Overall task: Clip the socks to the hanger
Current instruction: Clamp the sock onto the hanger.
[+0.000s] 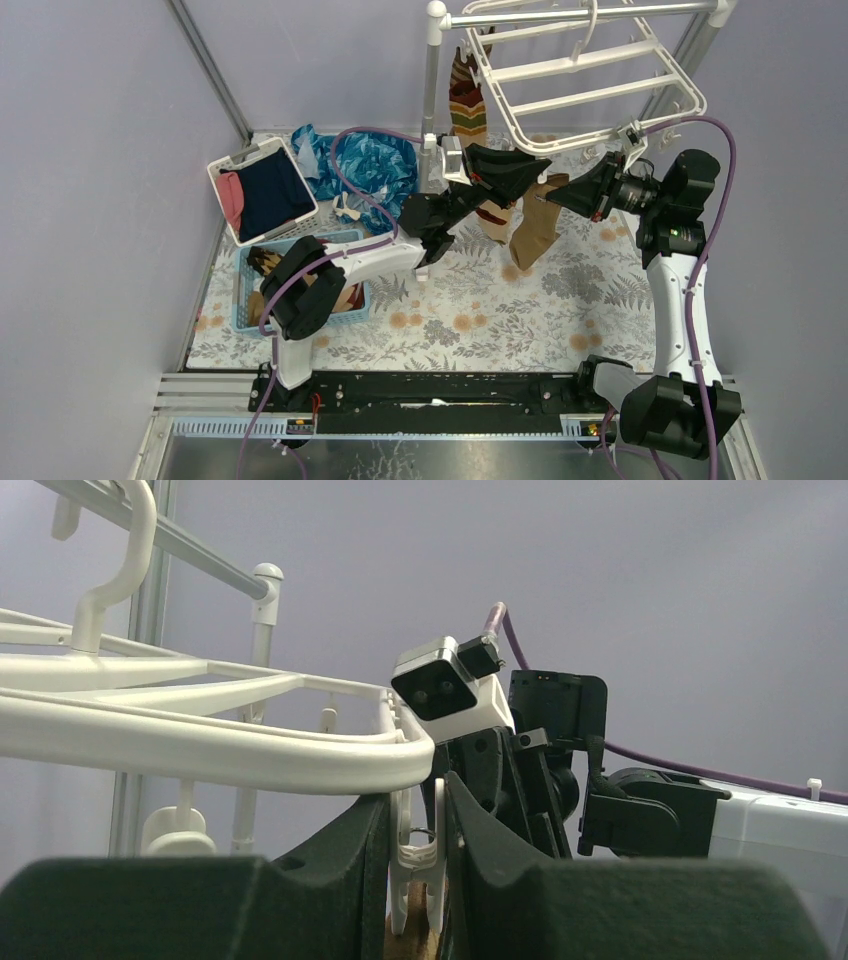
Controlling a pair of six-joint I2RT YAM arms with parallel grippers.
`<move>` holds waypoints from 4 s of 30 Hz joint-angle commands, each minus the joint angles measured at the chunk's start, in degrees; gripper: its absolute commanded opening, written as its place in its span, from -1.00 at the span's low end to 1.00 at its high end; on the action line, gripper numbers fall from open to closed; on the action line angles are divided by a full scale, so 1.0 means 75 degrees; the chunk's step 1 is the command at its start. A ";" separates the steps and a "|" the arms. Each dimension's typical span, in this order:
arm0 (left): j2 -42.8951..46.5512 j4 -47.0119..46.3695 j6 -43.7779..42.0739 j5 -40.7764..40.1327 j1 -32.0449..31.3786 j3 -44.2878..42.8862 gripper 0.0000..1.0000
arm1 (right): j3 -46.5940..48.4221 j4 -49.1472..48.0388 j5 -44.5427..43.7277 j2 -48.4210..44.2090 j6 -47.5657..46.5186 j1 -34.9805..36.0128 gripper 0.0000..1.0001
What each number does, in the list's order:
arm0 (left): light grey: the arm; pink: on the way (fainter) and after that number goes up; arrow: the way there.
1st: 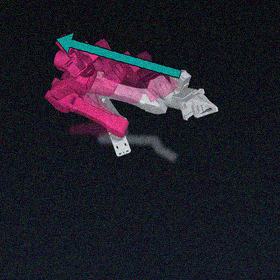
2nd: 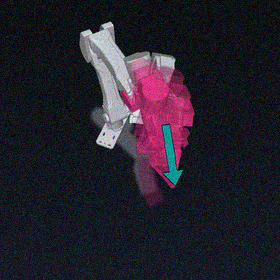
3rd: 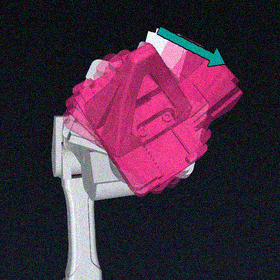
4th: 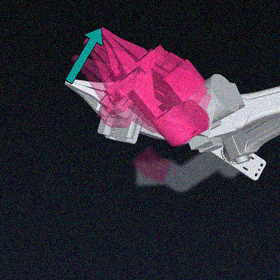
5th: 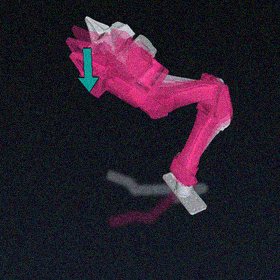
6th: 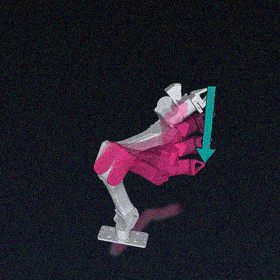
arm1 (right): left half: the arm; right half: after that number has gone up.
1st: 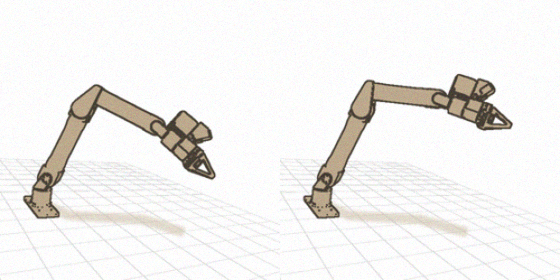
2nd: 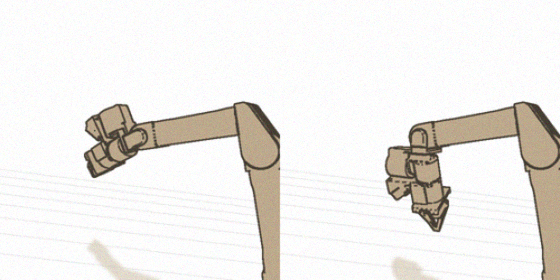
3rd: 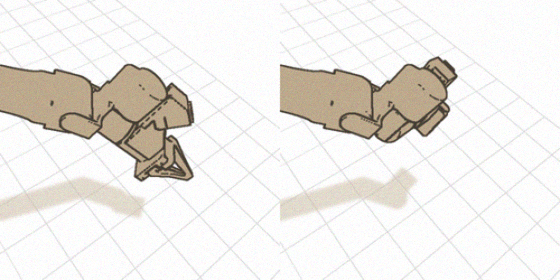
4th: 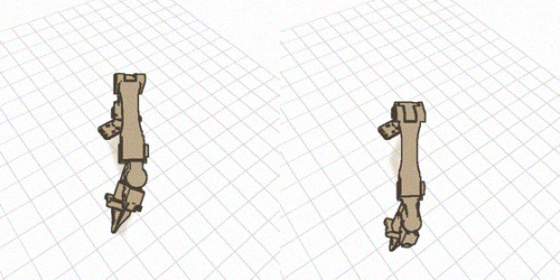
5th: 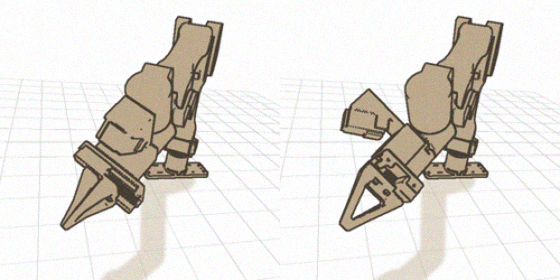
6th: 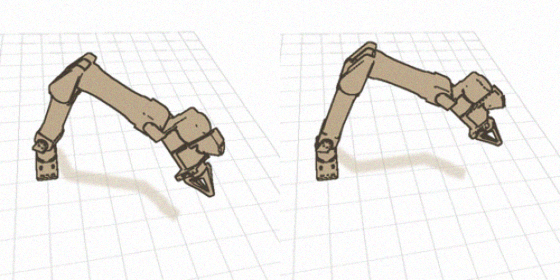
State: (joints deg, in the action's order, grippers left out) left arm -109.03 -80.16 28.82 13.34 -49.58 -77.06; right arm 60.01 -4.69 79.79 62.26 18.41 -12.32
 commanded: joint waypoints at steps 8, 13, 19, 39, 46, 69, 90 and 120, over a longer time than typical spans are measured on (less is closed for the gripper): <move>-0.0281 -0.0644 -0.0117 0.0344 0.0107 -0.0346 -0.49 | -0.0086 -0.0679 0.0788 -0.0155 0.0893 0.0070 -0.98; -0.0322 -0.0666 -0.0133 0.0371 0.0120 -0.0390 -0.49 | 0.0077 0.0210 0.0986 -0.0183 0.0123 0.0106 -0.99; -0.0290 -0.0720 -0.0096 0.0466 0.0156 -0.0385 -0.49 | 0.0179 0.0513 0.0816 -0.0152 -0.0197 0.0107 -0.98; -0.0284 -0.0848 0.0166 0.0576 0.0199 -0.0311 -0.49 | 0.0730 0.0980 0.1013 0.0044 -0.0991 0.0107 -0.96; -0.0312 -0.0947 0.0302 0.0588 0.0224 -0.0343 -0.49 | 0.0648 0.1479 0.1273 -0.0027 -0.1504 0.0106 -0.92; -0.0319 -0.1100 0.0596 0.0729 0.0309 -0.0340 -0.50 | 0.1402 0.4382 0.0341 -0.0036 -0.5528 0.0107 -0.78; -0.0345 -0.1054 0.0634 0.0705 0.0318 -0.0409 -0.50 | 0.1045 0.8657 -0.0277 -0.0512 -1.2698 0.0096 -0.77; -0.0351 -0.1195 0.0783 0.0784 0.0324 -0.0353 -0.51 | 0.2235 0.5541 -0.1725 -0.0075 -0.8175 0.0990 -0.80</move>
State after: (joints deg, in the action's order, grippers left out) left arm -110.93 -85.36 34.09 18.28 -47.51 -78.11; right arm 74.48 41.54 69.06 61.45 -49.39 -6.13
